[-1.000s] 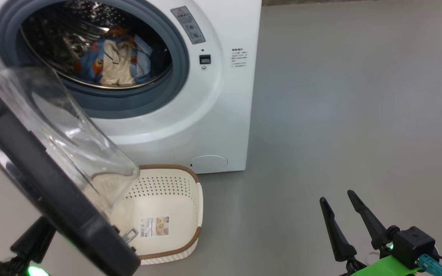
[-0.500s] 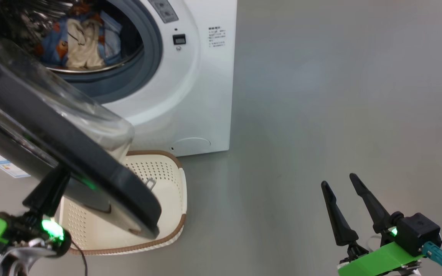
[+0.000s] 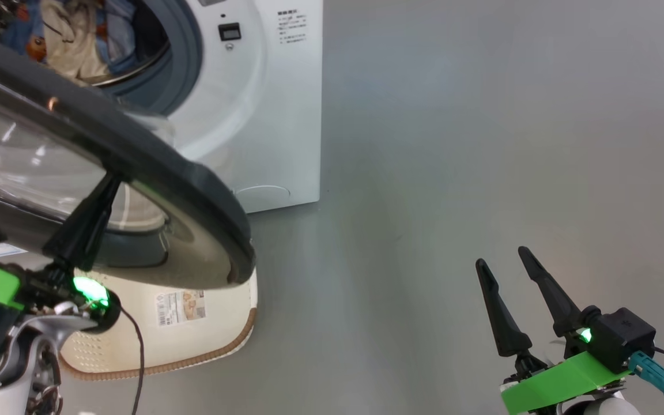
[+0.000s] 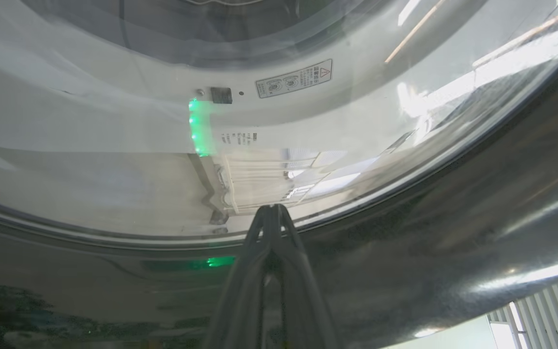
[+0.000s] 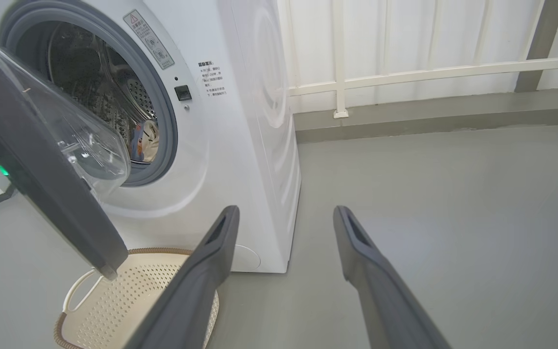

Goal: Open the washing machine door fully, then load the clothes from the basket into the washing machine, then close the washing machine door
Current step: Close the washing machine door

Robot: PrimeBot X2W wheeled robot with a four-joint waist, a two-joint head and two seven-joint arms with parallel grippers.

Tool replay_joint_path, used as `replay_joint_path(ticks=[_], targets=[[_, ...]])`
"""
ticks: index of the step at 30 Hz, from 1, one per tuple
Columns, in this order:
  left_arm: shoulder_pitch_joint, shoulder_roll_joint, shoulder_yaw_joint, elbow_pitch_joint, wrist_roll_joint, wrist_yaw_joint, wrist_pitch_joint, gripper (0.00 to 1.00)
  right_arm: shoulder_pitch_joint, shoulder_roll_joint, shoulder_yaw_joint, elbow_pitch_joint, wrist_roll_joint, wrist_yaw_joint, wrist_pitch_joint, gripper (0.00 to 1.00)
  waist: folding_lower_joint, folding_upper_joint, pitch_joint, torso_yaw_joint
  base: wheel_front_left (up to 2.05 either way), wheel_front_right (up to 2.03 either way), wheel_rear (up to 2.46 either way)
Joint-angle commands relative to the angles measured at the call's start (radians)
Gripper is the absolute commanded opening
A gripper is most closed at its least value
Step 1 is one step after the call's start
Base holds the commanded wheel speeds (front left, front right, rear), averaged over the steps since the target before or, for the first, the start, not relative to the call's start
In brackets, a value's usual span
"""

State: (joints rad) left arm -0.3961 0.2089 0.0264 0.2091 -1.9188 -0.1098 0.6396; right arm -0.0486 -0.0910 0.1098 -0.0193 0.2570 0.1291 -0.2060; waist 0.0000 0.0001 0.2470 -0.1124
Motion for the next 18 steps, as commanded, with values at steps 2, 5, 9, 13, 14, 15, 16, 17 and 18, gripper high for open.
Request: replay_joint_path(ticks=[2, 5, 9, 13, 14, 15, 16, 17, 18], targets=[[-0.052, 0.022, 0.033, -0.006, 0.014, -0.014, -0.002, 0.0, -0.04, -0.006, 0.026, -0.017, 0.012, 0.002, -0.016, 1.0, 0.0, -0.0001, 0.007, -0.009, 0.0, 0.0, 0.0], [-0.06, 0.018, 0.04, 0.005, 0.021, -0.017, -0.001, 0.0, -0.046, -0.006, 0.029, -0.01, 0.014, 0.002, -0.02, 1.0, 0.0, -0.0001, 0.009, -0.013, 0.0, 0.0, 0.0], [-0.047, 0.007, 0.056, 0.009, 0.028, -0.019, 0.0, 0.0, -0.048, -0.005, 0.026, -0.002, 0.014, 0.002, -0.025, 1.0, 0.0, -0.0001, 0.006, -0.01, 0.0, 0.0, 0.0], [-0.021, -0.006, 0.073, -0.004, 0.038, -0.02, -0.002, 0.0, -0.046, -0.004, 0.025, 0.006, 0.013, 0.002, -0.028, 1.0, 0.0, -0.0001, -0.003, -0.004, 0.0, 0.0, 0.0], [-0.009, -0.012, 0.079, -0.013, 0.043, -0.02, -0.001, 0.0, -0.045, -0.004, 0.024, 0.01, 0.013, 0.002, -0.029, 1.0, 0.0, -0.0001, -0.009, 0.0, 0.0, 0.0, 0.0], [0.005, -0.018, 0.086, -0.024, 0.048, -0.02, 0.001, 0.0, -0.044, -0.004, 0.025, 0.012, 0.013, 0.002, -0.03, 1.0, 0.0, -0.0001, -0.012, 0.002, 0.0, 0.0, 0.0], [0.021, -0.024, 0.094, -0.034, 0.055, -0.021, 0.0, 0.0, -0.043, -0.003, 0.025, 0.014, 0.012, 0.002, -0.031, 1.0, 0.0, -0.0001, -0.017, 0.006, 0.0, 0.0, 0.0], [0.037, -0.032, 0.103, -0.047, 0.064, -0.021, -0.002, 0.0, -0.041, -0.003, 0.025, 0.016, 0.012, 0.002, -0.031, 1.0, 0.0, -0.0001, -0.02, 0.009, 0.0, 0.0, 0.0], [0.054, -0.042, 0.113, -0.061, 0.069, -0.021, -0.005, 0.0, -0.04, -0.003, 0.024, 0.018, 0.012, 0.002, -0.032, 1.0, 0.0, -0.0001, -0.024, 0.014, 0.0, 0.0, 0.0]])
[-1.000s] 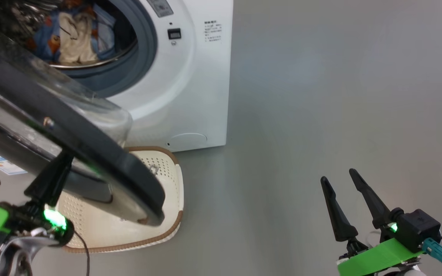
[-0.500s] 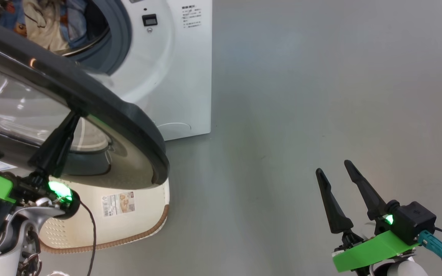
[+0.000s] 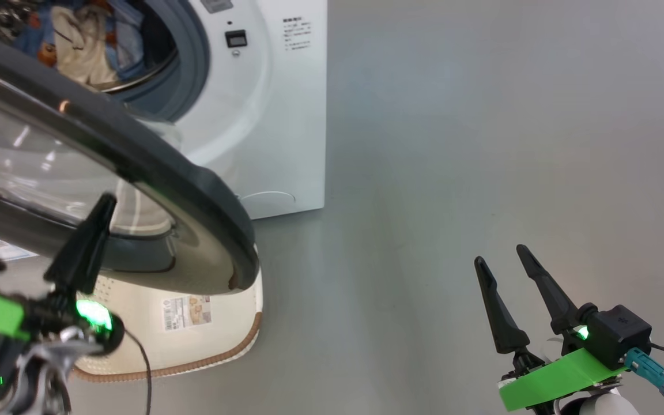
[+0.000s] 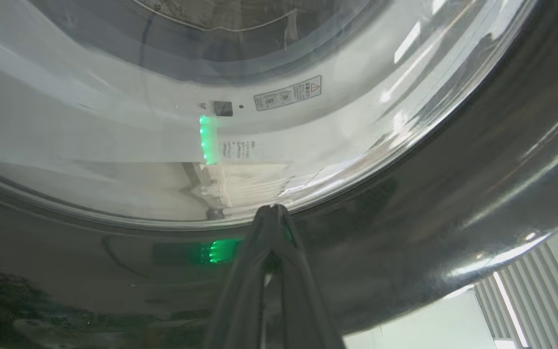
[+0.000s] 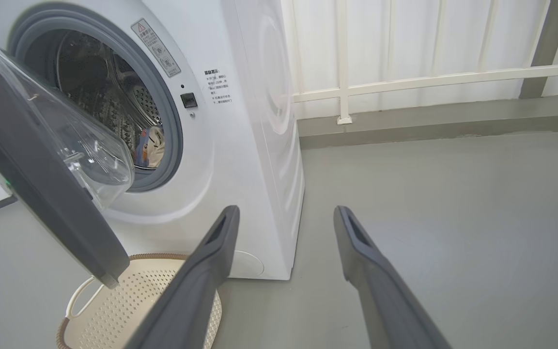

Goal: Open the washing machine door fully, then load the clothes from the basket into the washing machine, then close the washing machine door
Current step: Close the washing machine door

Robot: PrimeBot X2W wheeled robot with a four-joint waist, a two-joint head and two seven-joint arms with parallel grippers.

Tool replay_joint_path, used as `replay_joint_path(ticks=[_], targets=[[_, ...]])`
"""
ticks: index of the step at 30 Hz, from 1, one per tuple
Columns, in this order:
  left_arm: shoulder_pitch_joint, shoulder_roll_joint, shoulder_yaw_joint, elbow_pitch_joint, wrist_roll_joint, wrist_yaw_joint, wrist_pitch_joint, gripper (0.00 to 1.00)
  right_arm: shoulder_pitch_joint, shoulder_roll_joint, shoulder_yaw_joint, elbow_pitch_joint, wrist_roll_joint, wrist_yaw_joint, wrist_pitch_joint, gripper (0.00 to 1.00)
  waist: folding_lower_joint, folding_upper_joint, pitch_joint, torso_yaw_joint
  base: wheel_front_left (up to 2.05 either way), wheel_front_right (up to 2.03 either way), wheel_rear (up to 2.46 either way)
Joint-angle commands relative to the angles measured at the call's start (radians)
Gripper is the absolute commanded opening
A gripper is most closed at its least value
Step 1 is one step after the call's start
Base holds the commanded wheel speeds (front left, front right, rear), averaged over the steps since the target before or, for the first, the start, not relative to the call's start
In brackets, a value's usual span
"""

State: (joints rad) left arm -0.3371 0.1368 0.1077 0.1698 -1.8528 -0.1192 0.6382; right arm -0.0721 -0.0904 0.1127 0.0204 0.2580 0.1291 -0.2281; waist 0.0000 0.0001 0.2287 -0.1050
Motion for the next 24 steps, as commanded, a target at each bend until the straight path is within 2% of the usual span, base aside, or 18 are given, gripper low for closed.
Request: replay_joint_path(ticks=[1, 5, 8, 18, 22, 24], targets=[[0.013, 0.019, 0.044, -0.037, 0.009, -0.011, -0.007, 0.0, -0.014, -0.004, 0.02, -0.019, 0.011, 0.002, -0.011, 1.0, 0.0, -0.0001, -0.01, 0.011, 0.0, 0.0, 0.0], [0.088, -0.022, 0.085, -0.091, 0.038, -0.011, -0.025, 0.0, -0.007, -0.007, 0.015, -0.012, 0.009, 0.002, -0.012, 1.0, 0.0, -0.0001, -0.026, 0.032, 0.0, 0.0, 0.0], [0.137, -0.044, 0.102, -0.124, 0.061, -0.011, -0.032, 1.0, 0.001, -0.011, 0.012, -0.007, 0.008, 0.002, -0.011, 1.0, 0.0, -0.0001, -0.042, 0.051, 0.0, 0.0, 0.0], [0.267, -0.079, 0.141, -0.228, 0.161, -0.011, -0.123, 1.0, 0.037, -0.011, -0.006, -0.003, 0.003, 0.002, -0.003, 1.0, 0.0, -0.0001, -0.102, 0.107, 0.0, 0.0, 0.0], [0.29, -0.083, 0.139, -0.261, 0.223, -0.011, -0.194, 1.0, 0.047, -0.011, -0.009, -0.011, -0.002, 0.002, 0.005, 1.0, 0.0, -0.0001, -0.115, 0.121, 0.0, 0.0, 0.0], [0.299, -0.082, 0.142, -0.291, 0.298, -0.011, -0.25, 1.0, 0.051, -0.011, -0.011, -0.014, -0.003, 0.002, 0.008, 1.0, 0.0, -0.0001, -0.121, 0.124, 0.0, 0.0, 0.0]])
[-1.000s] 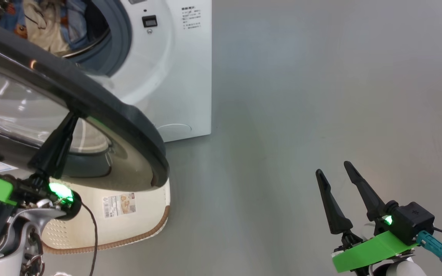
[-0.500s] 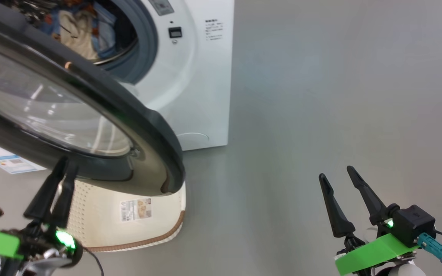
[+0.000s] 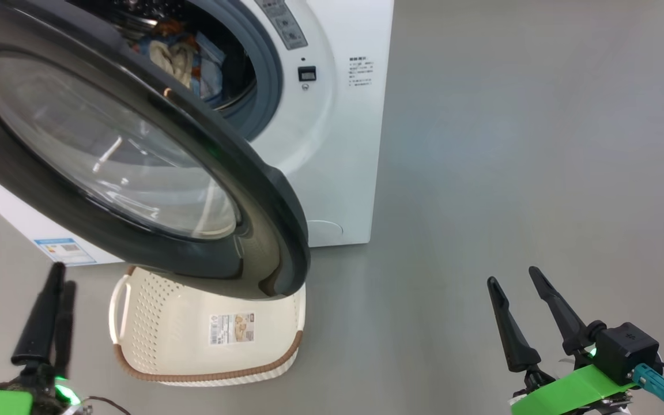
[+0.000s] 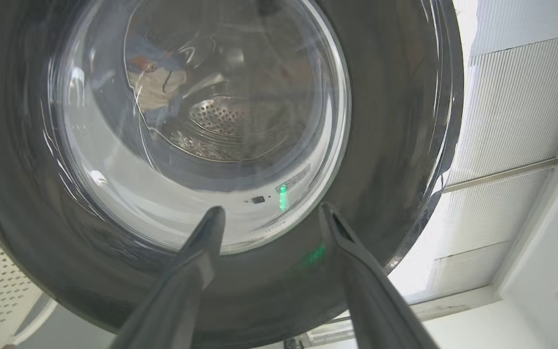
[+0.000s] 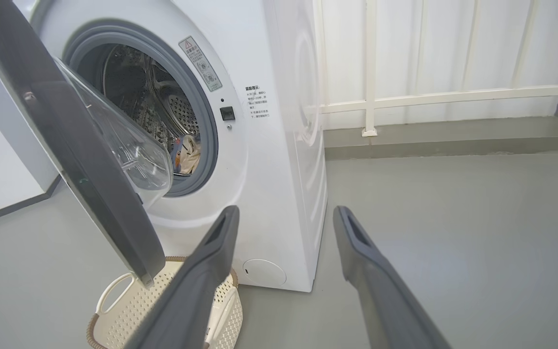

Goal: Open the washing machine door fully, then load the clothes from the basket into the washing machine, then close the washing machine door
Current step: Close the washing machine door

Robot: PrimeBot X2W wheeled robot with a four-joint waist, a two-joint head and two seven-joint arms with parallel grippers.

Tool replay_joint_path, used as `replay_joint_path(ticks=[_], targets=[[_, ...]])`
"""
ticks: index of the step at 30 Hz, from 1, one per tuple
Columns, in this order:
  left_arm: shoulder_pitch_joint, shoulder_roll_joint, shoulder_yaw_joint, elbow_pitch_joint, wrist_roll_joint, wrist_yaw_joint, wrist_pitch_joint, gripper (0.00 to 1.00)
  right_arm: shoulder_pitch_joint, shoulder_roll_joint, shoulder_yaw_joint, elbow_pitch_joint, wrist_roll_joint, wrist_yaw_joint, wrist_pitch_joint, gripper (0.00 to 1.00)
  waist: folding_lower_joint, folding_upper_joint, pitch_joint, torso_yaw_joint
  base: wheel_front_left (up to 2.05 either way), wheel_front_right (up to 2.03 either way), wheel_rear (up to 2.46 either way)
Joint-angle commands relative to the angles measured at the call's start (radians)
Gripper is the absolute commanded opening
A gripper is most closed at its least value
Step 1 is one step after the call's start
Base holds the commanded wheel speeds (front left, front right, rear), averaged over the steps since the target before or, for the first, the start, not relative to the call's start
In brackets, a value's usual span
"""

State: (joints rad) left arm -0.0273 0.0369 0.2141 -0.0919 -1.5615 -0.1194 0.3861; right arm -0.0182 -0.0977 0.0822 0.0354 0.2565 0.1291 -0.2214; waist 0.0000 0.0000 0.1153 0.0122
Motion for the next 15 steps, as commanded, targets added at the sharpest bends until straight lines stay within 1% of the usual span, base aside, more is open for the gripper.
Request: replay_joint_path(ticks=[1, 4, 8, 9, 11, 14, 15], targets=[[0.0, 0.021, 0.031, -0.057, 0.106, -0.011, -0.066, 1.0, 0.001, -0.004, 0.018, -0.03, -0.002, 0.002, 0.004, 1.0, 0.0, 0.0, -0.018, 0.009, 0.0, 0.0, 0.0], [0.028, 0.047, 0.0, -0.083, 0.309, -0.011, -0.182, 1.0, 0.01, -0.004, 0.013, -0.034, -0.004, 0.002, 0.008, 1.0, 0.0, 0.0, -0.031, 0.012, 0.0, 0.0, 0.0], [0.07, 0.076, -0.051, -0.073, 0.595, -0.007, -0.33, 1.0, 0.029, -0.005, 0.003, -0.039, -0.012, 0.002, 0.015, 1.0, 0.0, 0.0, -0.054, 0.016, 0.0, 0.0, 0.0], [0.079, 0.086, -0.064, -0.068, 0.67, 0.003, -0.359, 1.0, 0.034, -0.004, 0.0, -0.041, -0.014, 0.002, 0.017, 1.0, 0.0, 0.0, -0.059, 0.017, 0.0, 0.0, 0.0], [0.096, 0.109, -0.093, -0.056, 0.824, 0.044, -0.409, 1.0, 0.045, -0.004, -0.006, -0.046, -0.019, 0.002, 0.021, 1.0, 0.0, 0.0, -0.068, 0.02, 0.0, 0.0, 0.0], [0.112, 0.115, -0.131, -0.043, 0.959, 0.093, -0.457, 1.0, 0.061, -0.003, -0.011, -0.051, -0.025, 0.002, 0.028, 1.0, 0.0, 0.0, -0.082, 0.025, 0.0, 0.0, 0.0], [0.112, 0.115, -0.131, -0.043, 0.959, 0.093, -0.457, 1.0, 0.061, -0.003, -0.011, -0.051, -0.025, 0.002, 0.028, 1.0, 0.0, 0.0, -0.082, 0.025, 0.0, 0.0, 0.0]])
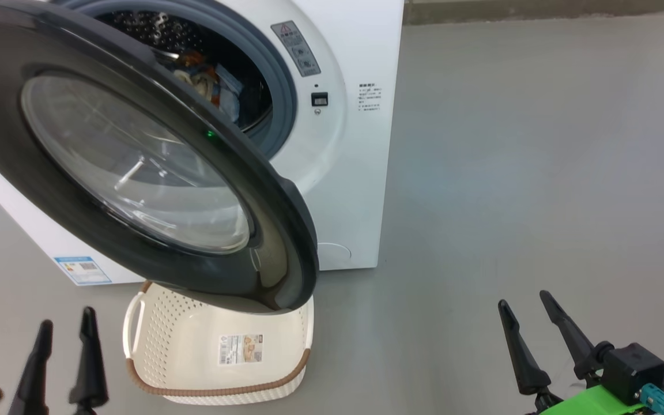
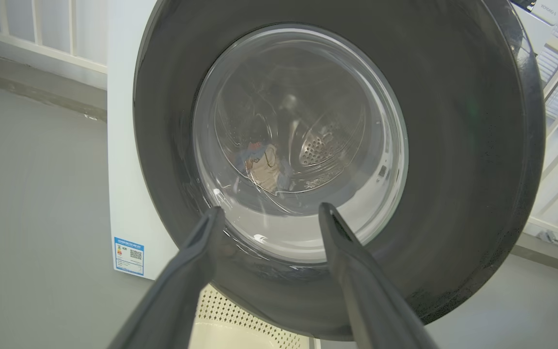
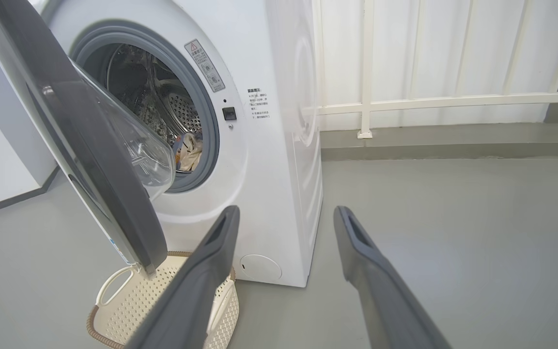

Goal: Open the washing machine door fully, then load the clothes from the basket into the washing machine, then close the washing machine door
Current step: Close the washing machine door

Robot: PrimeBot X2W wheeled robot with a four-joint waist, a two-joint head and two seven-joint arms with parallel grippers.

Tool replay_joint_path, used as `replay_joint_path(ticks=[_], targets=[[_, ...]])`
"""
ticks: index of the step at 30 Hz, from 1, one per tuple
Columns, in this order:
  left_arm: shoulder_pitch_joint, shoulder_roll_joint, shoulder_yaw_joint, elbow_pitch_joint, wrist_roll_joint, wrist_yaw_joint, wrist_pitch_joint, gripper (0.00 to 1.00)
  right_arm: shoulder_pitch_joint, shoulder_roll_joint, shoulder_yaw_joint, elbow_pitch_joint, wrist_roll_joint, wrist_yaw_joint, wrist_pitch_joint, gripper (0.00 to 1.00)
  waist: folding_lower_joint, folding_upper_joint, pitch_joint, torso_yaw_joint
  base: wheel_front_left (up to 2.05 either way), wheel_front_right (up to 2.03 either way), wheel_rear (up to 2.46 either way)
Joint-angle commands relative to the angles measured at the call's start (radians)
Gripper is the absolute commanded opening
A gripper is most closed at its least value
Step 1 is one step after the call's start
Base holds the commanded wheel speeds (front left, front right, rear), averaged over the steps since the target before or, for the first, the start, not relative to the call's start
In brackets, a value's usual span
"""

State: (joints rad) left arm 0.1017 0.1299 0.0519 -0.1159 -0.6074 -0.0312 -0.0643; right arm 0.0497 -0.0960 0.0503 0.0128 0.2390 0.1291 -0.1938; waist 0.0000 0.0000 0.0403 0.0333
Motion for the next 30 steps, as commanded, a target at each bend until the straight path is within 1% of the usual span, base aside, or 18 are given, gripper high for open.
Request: replay_joint_path(ticks=[1, 2, 4, 8, 14, 30], targets=[[-0.011, 0.026, 0.021, -0.015, 0.042, 0.018, -0.019, 1.0, -0.002, -0.004, 0.02, -0.031, -0.01, 0.002, 0.003, 1.0, 0.0, 0.0, -0.011, 0.006, 0.0, 0.0, 0.0], [-0.003, 0.037, 0.011, -0.008, 0.091, 0.036, -0.031, 1.0, 0.003, -0.002, 0.019, -0.032, -0.011, 0.002, 0.005, 1.0, 0.0, 0.0, -0.016, 0.007, 0.0, 0.0, 0.0], [0.012, 0.04, -0.009, 0.004, 0.146, 0.06, -0.044, 1.0, 0.014, 0.0, 0.018, -0.035, -0.013, 0.002, 0.009, 1.0, 0.0, 0.0, -0.024, 0.008, 0.0, 0.0, 0.0], [0.04, 0.047, -0.036, 0.037, 0.222, 0.097, -0.062, 1.0, 0.033, 0.005, 0.018, -0.041, -0.017, 0.002, 0.018, 1.0, 0.0, 0.0, -0.039, 0.008, 0.0, 0.0, 0.0], [0.052, 0.042, -0.057, 0.079, 0.252, 0.109, -0.092, 1.0, 0.049, 0.01, 0.015, -0.054, -0.025, 0.002, 0.03, 1.0, 0.0, 0.0, -0.049, 0.003, 0.0, 0.0, 0.0], [0.036, 0.048, -0.066, 0.115, 0.261, 0.122, -0.119, 1.0, 0.054, 0.008, 0.011, -0.066, -0.041, 0.002, 0.042, 1.0, 0.0, 0.0, -0.05, -0.01, 0.0, 0.0, 0.0]])
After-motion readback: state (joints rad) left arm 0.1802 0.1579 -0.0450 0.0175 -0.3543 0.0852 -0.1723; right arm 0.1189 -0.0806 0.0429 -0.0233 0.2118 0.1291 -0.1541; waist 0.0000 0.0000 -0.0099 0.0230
